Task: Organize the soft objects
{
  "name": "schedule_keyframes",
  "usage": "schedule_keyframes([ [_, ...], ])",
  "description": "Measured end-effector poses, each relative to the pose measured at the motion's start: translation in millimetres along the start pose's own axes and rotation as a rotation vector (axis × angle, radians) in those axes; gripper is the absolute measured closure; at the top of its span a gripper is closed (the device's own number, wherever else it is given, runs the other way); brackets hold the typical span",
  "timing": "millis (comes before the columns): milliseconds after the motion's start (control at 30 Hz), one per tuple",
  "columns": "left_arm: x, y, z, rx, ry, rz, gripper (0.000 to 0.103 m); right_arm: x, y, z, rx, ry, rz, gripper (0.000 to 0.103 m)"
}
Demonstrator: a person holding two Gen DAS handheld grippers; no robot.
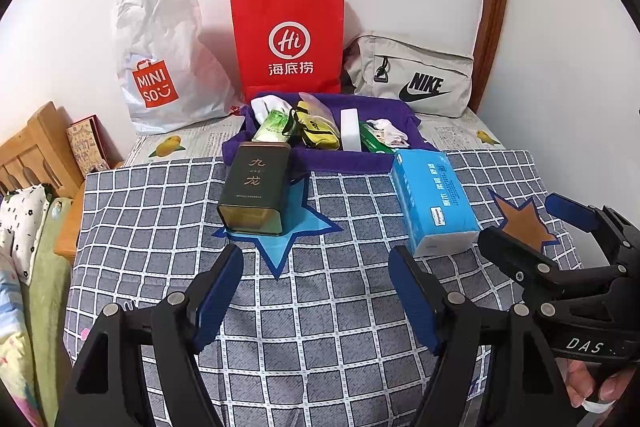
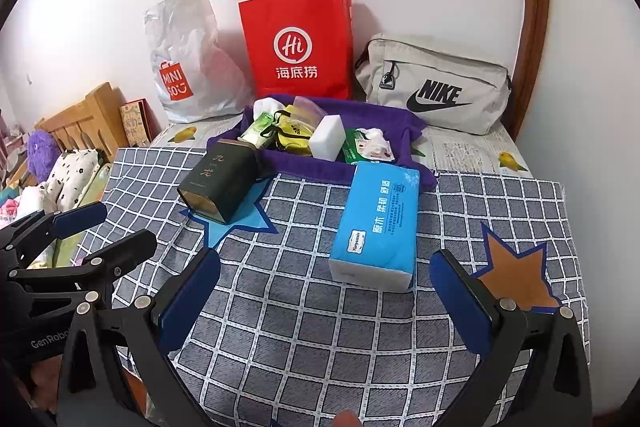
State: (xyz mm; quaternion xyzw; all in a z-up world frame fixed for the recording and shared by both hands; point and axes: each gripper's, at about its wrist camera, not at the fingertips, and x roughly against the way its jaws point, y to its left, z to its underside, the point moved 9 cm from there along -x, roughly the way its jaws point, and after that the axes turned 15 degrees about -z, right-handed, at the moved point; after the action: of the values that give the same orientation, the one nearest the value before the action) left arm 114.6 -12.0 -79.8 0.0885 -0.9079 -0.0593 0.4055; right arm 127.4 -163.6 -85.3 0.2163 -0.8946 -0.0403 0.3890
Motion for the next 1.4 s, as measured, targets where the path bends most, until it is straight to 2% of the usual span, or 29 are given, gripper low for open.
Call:
schedule_keyframes([
  [1400,-0.9,-0.5,0.1,-0.009,0.001,-0.009,0.03,-0.1,-3.6,2.1,-0.011,0.001,0.001,0.0],
])
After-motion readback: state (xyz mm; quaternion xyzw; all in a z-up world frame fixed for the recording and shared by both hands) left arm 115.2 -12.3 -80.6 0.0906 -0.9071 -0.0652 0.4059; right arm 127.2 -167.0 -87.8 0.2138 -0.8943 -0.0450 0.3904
